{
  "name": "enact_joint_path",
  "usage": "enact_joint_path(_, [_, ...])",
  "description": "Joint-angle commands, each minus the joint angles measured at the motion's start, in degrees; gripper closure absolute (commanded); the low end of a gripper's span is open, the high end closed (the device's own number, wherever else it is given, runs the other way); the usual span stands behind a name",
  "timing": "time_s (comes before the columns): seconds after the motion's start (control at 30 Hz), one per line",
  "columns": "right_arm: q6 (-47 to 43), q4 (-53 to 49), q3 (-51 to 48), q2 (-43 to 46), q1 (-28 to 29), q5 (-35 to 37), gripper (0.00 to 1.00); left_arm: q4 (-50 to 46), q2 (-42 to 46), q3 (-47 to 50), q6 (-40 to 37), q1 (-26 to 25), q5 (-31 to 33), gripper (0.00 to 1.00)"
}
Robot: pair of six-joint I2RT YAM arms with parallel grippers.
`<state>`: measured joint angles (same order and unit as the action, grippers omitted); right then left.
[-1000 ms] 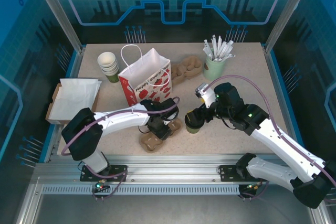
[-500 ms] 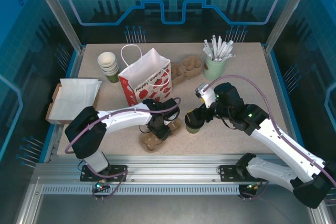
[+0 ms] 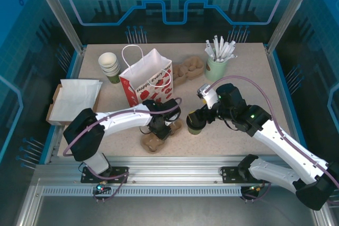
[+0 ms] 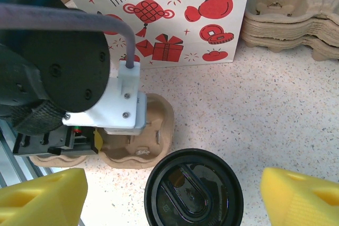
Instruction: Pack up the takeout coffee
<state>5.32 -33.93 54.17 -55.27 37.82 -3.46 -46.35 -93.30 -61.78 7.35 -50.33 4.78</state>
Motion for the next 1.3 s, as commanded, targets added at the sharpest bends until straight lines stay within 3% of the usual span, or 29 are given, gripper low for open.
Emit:
enact_joint_path(0.0, [0.69, -0.63, 0.18, 1.38, -0.16, 0.33, 0.14, -2.83, 5.12, -0.1, -1.68, -0.39, 0.73, 0.64])
enact_joint_path(0.3, [5.46, 0.08, 8.89, 1.33, -4.67, 3.24, 0.14, -10.22, 17.75, -5.4, -6.6, -0.39, -3.25, 0.67])
enact_joint_path(0.6, [6.68, 0.74, 18.33, -3.48, -9.53, 2.62, 0.15, -16.08, 21.81, -25.45, -11.85, 0.89, -7.73, 0.69])
enact_joint_path(0.83, [6.38, 3.47, 24.42, -12.32, -9.96, -0.39, 0.15, -15.32, 20.35, -41.08, -13.32, 10.89, -10.33, 0.71])
enact_joint_path(1.1, [7.49, 7.98, 35.81, -28.55, -10.24, -8.87, 0.18, -11.84, 18.87, -47.7, -14.33, 22.68, -11.22, 0.7])
enact_joint_path(1.27, [6.78, 6.64, 45.16, -40.32, -9.26, -11.81, 0.25, -11.28, 14.37, -50.8, -16.99, 27.16, -10.41, 0.7])
